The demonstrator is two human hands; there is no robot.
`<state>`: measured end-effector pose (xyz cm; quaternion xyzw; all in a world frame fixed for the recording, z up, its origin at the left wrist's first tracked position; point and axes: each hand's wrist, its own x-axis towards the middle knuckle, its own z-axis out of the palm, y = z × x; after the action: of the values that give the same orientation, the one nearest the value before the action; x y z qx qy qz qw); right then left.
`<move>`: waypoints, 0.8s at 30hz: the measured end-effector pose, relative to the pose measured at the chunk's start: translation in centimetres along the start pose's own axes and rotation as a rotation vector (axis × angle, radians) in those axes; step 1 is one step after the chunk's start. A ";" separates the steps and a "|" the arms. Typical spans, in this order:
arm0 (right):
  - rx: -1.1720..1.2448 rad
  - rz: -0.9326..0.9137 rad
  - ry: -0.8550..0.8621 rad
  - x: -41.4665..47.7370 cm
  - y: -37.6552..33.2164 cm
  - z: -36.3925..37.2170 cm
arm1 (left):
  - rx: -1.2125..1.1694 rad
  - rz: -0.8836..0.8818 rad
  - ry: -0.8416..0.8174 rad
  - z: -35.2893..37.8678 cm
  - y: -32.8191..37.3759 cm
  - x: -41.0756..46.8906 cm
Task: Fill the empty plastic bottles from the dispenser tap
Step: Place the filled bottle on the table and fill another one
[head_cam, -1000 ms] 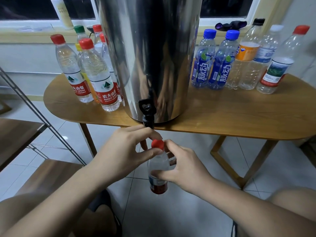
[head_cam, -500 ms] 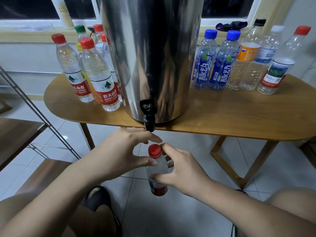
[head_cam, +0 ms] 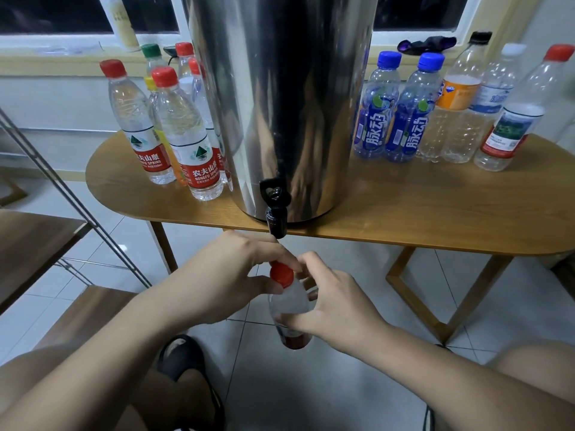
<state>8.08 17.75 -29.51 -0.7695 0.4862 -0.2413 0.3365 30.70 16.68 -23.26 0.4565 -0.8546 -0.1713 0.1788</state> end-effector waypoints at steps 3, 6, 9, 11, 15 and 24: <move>0.018 0.004 0.004 0.0 0.0 -0.2 | -0.025 -0.002 -0.015 -0.3 0.2 -0.1; 0.002 0.006 -0.004 0.0 -0.1 -0.3 | 0.052 -0.022 0.053 -0.6 0.9 -0.4; -0.015 0.006 -0.026 -0.2 -0.2 -0.1 | 0.110 -0.006 0.099 -0.2 1.1 -0.3; -0.021 0.003 -0.043 -0.2 -0.3 -0.1 | 0.125 -0.009 0.103 0.1 1.3 -0.2; -0.015 -0.001 -0.029 -0.1 -0.3 -0.2 | 0.105 0.000 0.045 -0.1 1.6 -0.1; 0.019 -0.020 0.022 -0.2 -0.5 -1.1 | -0.047 -0.004 0.117 -0.5 1.6 -0.3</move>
<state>7.53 17.74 -28.37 -0.7684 0.4799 -0.2578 0.3358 29.99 17.67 -22.13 0.4632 -0.8374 -0.1649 0.2388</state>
